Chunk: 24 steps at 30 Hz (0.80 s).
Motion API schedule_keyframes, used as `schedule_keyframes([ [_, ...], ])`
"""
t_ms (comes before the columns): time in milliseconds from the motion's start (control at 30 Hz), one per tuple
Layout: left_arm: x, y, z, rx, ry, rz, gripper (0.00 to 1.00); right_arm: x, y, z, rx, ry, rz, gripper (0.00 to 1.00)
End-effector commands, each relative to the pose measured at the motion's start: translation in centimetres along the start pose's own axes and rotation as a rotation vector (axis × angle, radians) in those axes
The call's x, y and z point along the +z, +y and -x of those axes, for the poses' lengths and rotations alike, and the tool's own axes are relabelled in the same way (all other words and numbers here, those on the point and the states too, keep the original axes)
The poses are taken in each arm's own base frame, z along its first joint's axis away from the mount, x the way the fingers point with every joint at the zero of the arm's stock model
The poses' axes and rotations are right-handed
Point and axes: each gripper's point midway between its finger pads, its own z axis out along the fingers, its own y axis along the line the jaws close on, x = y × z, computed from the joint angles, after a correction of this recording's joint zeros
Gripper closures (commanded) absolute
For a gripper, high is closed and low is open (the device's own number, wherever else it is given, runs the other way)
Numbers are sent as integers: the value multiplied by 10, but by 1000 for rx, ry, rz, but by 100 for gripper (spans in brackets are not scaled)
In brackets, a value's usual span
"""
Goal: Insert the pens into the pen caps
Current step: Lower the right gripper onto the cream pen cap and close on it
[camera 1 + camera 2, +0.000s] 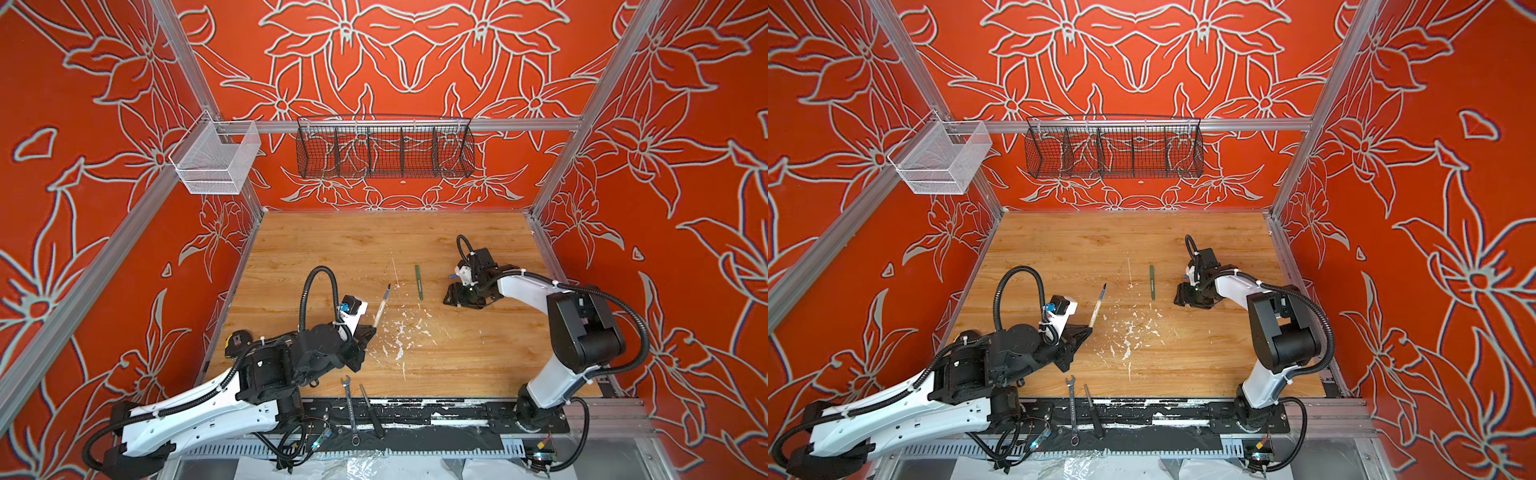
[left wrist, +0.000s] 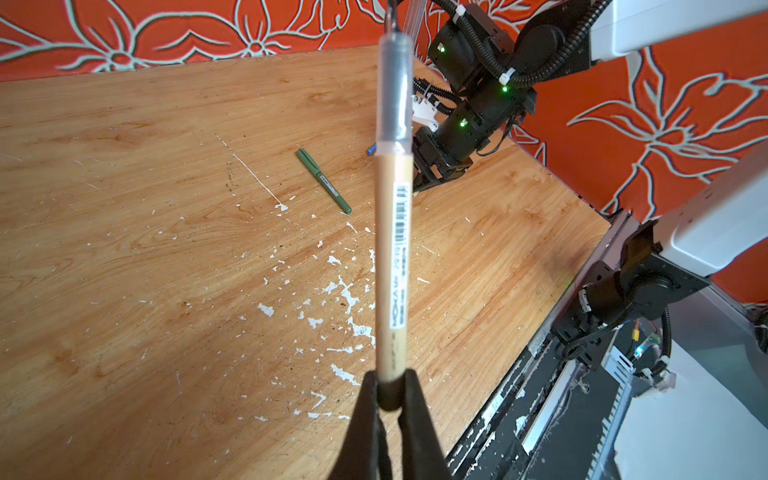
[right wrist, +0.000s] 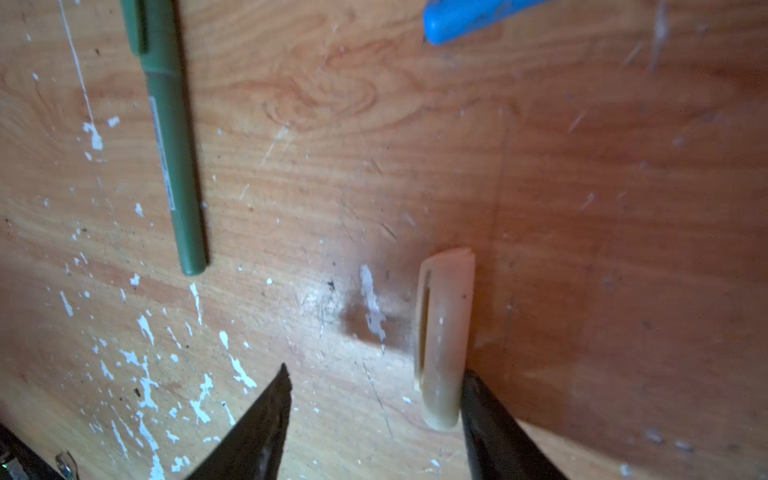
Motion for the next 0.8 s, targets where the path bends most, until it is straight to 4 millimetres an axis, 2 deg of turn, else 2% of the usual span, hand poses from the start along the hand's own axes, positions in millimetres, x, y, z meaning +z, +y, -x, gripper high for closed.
schedule_keyframes([
  [0,-7,3,13,7,-31,22,100,-13,2,-10,28,1,-12,39],
  [100,-7,2,13,11,-29,17,100,-24,-7,-1,33,-39,-87,40],
  [200,-6,1,13,15,-23,15,100,-30,-4,10,25,-64,-92,42],
  [500,-5,-2,13,13,-32,-6,100,-21,-12,32,-21,-17,-144,55],
  [567,-6,-1,13,10,-38,-9,100,-20,-16,33,-18,-8,-150,59],
  [767,-5,-1,12,21,-35,-6,100,-17,-23,33,-6,8,-140,62],
])
